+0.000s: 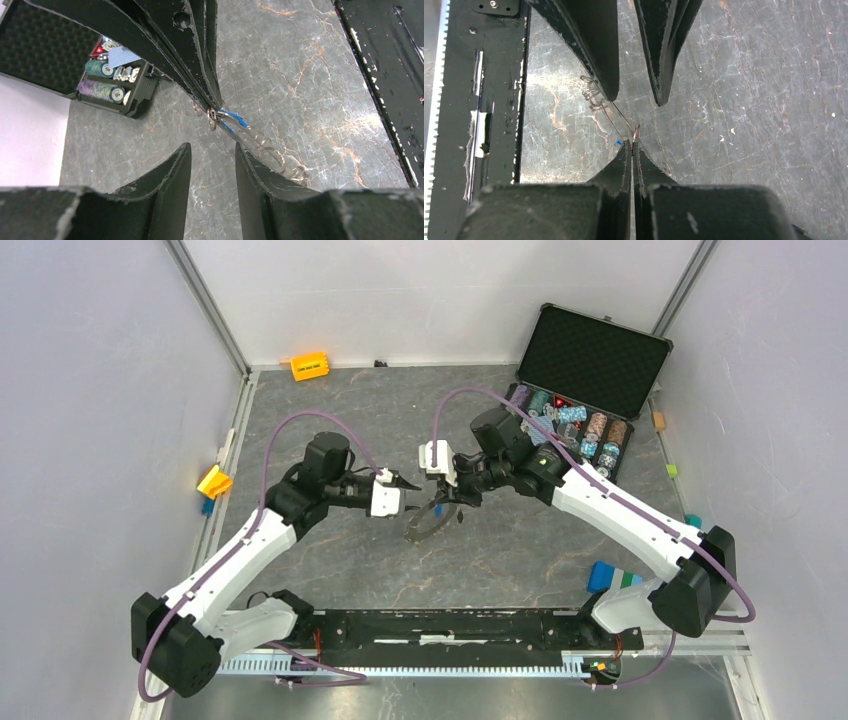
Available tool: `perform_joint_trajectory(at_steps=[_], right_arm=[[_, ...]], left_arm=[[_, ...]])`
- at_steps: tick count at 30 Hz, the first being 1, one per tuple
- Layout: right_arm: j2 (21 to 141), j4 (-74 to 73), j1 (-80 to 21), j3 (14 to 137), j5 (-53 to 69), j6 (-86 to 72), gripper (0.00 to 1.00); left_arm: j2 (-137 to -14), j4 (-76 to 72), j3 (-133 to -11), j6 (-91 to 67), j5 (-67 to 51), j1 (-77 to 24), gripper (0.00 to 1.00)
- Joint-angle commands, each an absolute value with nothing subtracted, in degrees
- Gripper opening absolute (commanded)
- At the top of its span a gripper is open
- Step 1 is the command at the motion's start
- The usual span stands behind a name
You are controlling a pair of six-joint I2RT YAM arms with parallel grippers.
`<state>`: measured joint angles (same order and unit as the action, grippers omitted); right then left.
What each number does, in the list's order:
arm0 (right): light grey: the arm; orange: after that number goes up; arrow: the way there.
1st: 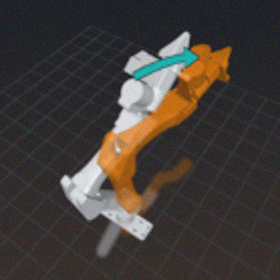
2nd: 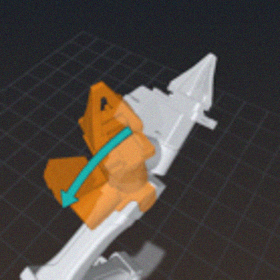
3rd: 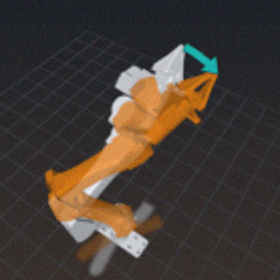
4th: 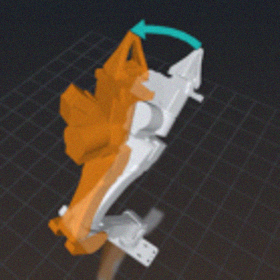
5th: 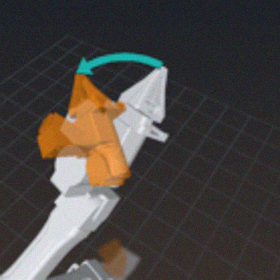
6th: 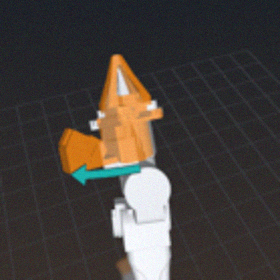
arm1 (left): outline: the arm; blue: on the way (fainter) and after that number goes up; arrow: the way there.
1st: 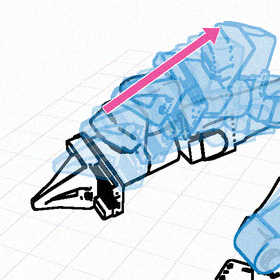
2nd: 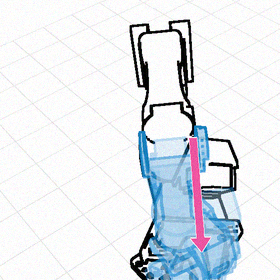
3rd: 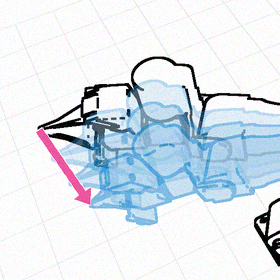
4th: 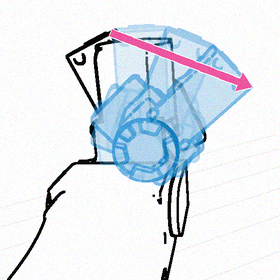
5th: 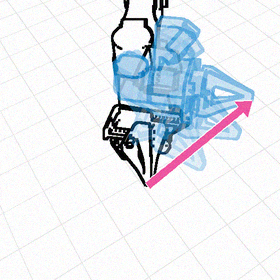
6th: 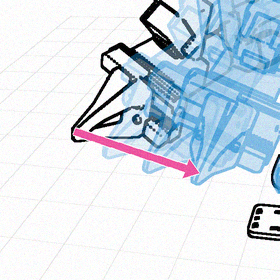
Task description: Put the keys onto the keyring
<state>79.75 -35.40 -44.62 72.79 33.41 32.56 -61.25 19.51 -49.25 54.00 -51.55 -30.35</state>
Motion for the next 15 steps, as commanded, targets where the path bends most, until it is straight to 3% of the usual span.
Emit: perform_joint_trajectory(at_steps=[1, 7, 15], right_arm=[[79.64, -35.88, -44.91, 74.34, 37.42, 35.27, 0.00], [80.43, -36.79, -44.82, 74.27, 41.82, 36.21, 0.00], [80.86, -36.58, -44.23, 74.49, 44.03, 35.75, 0.00]], left_arm=[[-59.13, 23.90, -52.28, 60.46, -52.97, -30.24, 0.44], [-59.36, 19.25, -50.48, 57.72, -56.35, -30.49, 0.36], [-59.46, 14.15, -48.25, 52.89, -59.44, -31.07, 0.36]])
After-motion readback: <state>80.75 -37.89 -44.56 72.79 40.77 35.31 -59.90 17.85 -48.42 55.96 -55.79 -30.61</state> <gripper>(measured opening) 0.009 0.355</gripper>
